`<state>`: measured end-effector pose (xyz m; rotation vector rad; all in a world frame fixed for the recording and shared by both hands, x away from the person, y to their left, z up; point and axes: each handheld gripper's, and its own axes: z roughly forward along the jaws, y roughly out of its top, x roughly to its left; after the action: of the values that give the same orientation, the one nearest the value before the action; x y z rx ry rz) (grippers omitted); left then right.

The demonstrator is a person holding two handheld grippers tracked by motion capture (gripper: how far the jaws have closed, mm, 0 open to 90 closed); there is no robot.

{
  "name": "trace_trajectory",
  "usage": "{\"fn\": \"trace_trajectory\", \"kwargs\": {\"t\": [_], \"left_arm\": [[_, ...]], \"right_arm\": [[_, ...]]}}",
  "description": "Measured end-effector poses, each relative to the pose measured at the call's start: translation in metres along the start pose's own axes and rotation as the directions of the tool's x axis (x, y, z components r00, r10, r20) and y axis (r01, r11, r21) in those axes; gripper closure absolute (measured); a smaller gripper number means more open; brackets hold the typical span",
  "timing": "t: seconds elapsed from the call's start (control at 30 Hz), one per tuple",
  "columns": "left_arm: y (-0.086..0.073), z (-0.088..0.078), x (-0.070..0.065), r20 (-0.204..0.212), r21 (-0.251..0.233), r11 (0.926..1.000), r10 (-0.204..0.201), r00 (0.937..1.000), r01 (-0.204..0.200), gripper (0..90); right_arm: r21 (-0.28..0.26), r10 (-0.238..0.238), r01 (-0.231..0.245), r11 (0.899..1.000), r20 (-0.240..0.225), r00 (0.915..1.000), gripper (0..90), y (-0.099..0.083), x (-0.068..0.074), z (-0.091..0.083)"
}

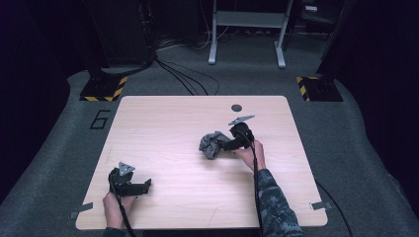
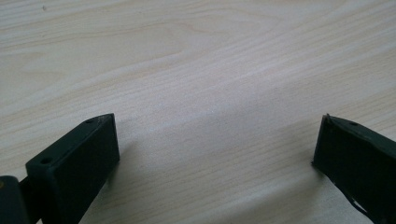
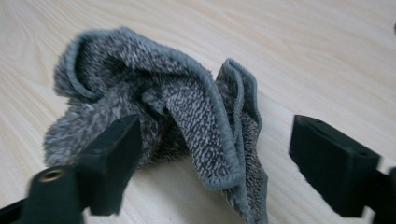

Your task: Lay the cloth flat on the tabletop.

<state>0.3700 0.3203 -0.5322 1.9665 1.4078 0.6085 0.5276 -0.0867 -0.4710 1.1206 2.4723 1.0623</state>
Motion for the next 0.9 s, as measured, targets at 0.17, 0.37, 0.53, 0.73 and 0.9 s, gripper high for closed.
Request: {"fn": "trace_trajectory", "kwargs": {"t": [0.17,0.37,0.53,0.73,0.9], "left_arm": [[0.000,0.000,0.000,0.000,0.000,1.0000,0.000,1.0000,0.000,0.0],[0.000,0.000,0.000,0.002,0.002,1.0000,0.000,1.0000,0.000,0.0],[0.000,0.000,0.000,0.000,0.001,1.0000,0.001,1.0000,-0.001,0.0],[0.000,0.000,0.000,-0.001,-0.001,1.0000,-0.001,1.0000,0.001,0.0],[0.000,0.000,0.000,0.003,0.002,1.0000,0.000,1.0000,0.000,0.0]], "right_arm": [[0.025,0.010,-0.010,1.000,-0.009,0.9999,36.7,-0.003,-0.002,0.010],[0.035,-0.012,0.011,0.999,0.009,0.9999,67.2,-0.004,0.000,0.014],[0.012,-0.014,0.014,1.000,0.021,0.9997,81.1,-0.005,0.006,0.011],[-0.032,-0.011,0.011,0.999,-0.024,0.9997,83.6,-0.005,0.010,-0.005],[-0.071,-0.010,0.007,0.997,-0.043,0.9990,84.0,-0.001,0.020,-0.027]]}}
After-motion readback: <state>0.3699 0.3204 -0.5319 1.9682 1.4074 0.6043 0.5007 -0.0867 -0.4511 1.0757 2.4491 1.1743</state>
